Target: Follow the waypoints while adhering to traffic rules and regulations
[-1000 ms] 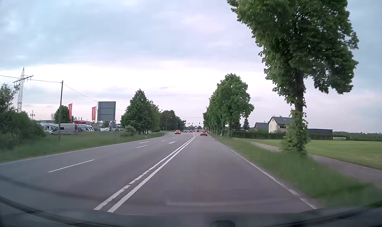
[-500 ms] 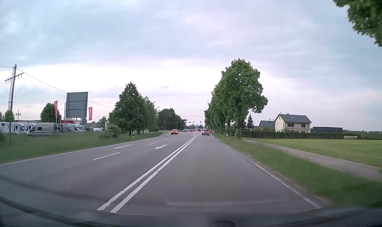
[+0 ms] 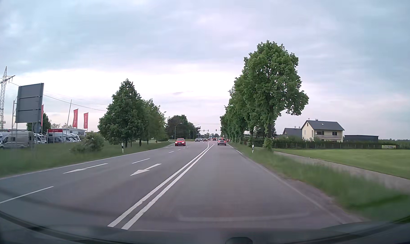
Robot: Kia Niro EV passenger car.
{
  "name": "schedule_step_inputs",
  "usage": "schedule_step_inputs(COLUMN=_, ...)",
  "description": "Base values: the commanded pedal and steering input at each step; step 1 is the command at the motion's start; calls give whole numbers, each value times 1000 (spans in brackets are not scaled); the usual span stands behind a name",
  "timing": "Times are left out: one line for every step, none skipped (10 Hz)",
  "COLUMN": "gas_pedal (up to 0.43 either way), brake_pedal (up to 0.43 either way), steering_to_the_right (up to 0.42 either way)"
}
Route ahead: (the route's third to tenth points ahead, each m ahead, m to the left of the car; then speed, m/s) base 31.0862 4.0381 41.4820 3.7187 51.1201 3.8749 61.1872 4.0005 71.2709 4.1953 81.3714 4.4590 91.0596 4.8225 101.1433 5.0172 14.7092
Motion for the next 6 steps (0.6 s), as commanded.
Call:
schedule_step_inputs(gas_pedal=0, brake_pedal=0, steering_to_the_right=7)
schedule_step_inputs(gas_pedal=0, brake_pedal=0, steering_to_the_right=7)
schedule_step_inputs(gas_pedal=0, brake_pedal=0, steering_to_the_right=8)
schedule_step_inputs(gas_pedal=0, brake_pedal=0, steering_to_the_right=10)
schedule_step_inputs(gas_pedal=0, brake_pedal=0, steering_to_the_right=11)
schedule_step_inputs(gas_pedal=0, brake_pedal=0, steering_to_the_right=11)
